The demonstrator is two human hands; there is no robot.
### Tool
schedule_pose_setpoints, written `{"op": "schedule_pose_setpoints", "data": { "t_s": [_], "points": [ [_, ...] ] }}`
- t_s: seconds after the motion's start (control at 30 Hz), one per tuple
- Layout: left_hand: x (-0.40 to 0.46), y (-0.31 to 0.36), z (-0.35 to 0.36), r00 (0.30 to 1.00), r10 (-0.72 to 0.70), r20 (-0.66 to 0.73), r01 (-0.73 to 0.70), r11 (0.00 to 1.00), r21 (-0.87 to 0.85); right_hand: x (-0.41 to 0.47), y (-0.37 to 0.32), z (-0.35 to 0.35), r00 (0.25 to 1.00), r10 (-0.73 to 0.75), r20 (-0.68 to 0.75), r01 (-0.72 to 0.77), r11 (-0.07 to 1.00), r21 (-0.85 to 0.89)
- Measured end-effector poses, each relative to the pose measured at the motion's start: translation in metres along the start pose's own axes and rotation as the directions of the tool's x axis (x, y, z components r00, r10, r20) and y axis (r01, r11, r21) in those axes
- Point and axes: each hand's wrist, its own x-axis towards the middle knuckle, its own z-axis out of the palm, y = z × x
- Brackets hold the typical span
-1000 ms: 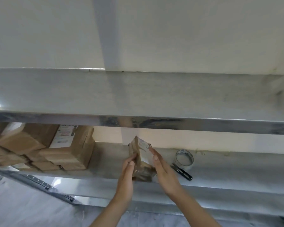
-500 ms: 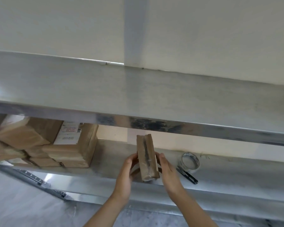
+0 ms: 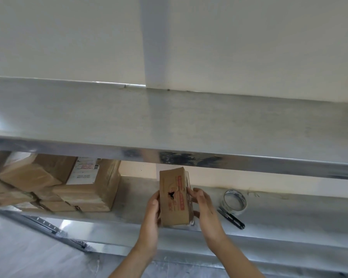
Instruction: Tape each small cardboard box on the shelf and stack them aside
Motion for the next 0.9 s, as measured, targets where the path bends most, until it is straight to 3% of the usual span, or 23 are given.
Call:
{"op": "schedule_pose_setpoints", "data": {
  "t_s": [0.37,0.57,0.73,0.83,0.9],
  "points": [
    [0.004,-0.013,-0.005,0.992,-0.127,0.008,0.126,0.987,0.098,0.001,0.006,-0.008,0.988,0.128,0.081,-0.119,0.987,-0.106],
    [0.015,-0.025,-0.004,0.969,-0.248,0.014,0.244,0.960,0.136,0.018,0.009,-0.011,0.943,0.286,0.170,-0.256,0.950,-0.180],
    [0.019,-0.029,0.003,0.959,-0.284,-0.002,0.280,0.943,0.182,0.026,0.019,-0.020,0.919,0.338,0.203,-0.286,0.926,-0.247],
    [0.020,-0.031,-0.004,0.962,-0.273,-0.031,0.272,0.931,0.243,0.029,0.014,-0.048,0.975,0.211,0.063,-0.169,0.902,-0.398],
    [0.021,-0.031,-0.013,0.972,-0.207,-0.112,0.232,0.926,0.298,0.035,0.014,-0.084,0.999,0.021,-0.038,-0.040,0.783,-0.621]
  ]
}}
